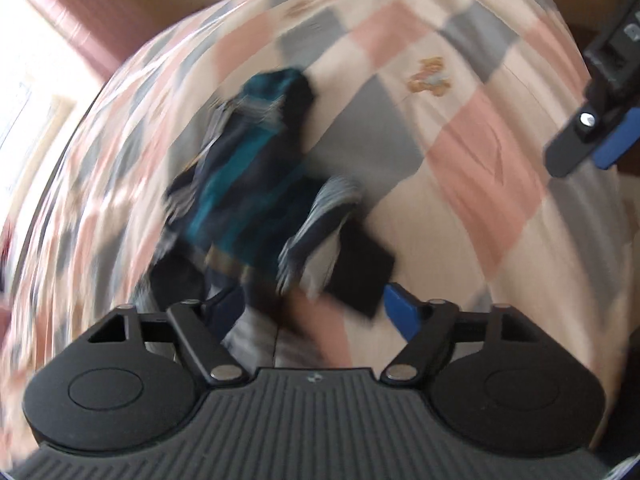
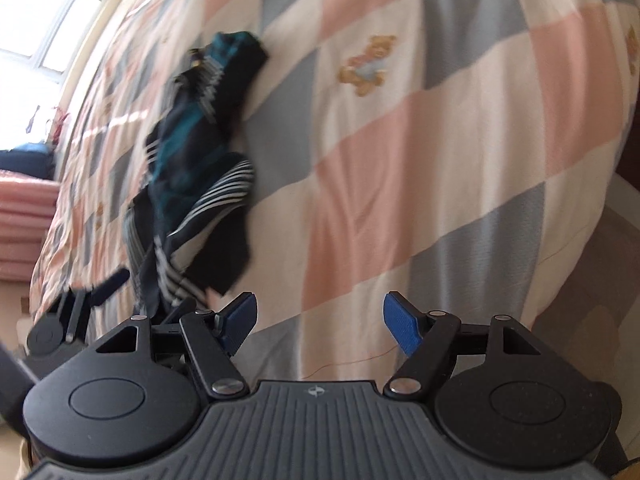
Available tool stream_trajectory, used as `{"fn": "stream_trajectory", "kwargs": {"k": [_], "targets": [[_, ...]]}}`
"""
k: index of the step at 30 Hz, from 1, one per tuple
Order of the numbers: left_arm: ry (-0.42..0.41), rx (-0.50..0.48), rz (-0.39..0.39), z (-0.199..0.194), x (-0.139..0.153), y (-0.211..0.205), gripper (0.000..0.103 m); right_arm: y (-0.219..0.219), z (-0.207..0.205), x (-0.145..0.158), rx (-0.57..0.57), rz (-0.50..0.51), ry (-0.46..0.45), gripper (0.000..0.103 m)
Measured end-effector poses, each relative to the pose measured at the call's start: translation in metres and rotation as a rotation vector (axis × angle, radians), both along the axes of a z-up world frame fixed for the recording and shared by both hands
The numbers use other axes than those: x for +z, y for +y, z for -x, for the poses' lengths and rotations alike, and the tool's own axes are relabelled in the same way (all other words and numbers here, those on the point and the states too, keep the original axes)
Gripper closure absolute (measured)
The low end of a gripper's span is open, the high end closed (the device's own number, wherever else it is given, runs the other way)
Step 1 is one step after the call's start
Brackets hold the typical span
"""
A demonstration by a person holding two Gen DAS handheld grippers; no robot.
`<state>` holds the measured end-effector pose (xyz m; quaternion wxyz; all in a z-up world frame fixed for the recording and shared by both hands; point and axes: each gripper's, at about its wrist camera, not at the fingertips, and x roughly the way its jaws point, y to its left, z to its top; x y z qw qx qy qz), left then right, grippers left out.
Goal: Fold clothes
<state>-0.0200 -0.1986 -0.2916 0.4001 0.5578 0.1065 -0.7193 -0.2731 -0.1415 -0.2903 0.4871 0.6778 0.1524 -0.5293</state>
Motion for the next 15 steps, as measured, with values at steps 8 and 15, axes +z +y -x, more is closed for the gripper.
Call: {"fn": "stream_trajectory", "kwargs": {"k": [8, 15], "targets": [[0.051, -0.064, 0.042, 0.005, -0.016, -0.073, 0.091, -0.013, 0.011, -0.045, -0.044, -0.080, -0.048, 0.030], [-0.071, 0.390, 0.305, -0.153, 0.098, -0.196, 0.090, -0.054, 0.005, -0.055, 0.002, -0.031, -0.097, 0.030]]}}
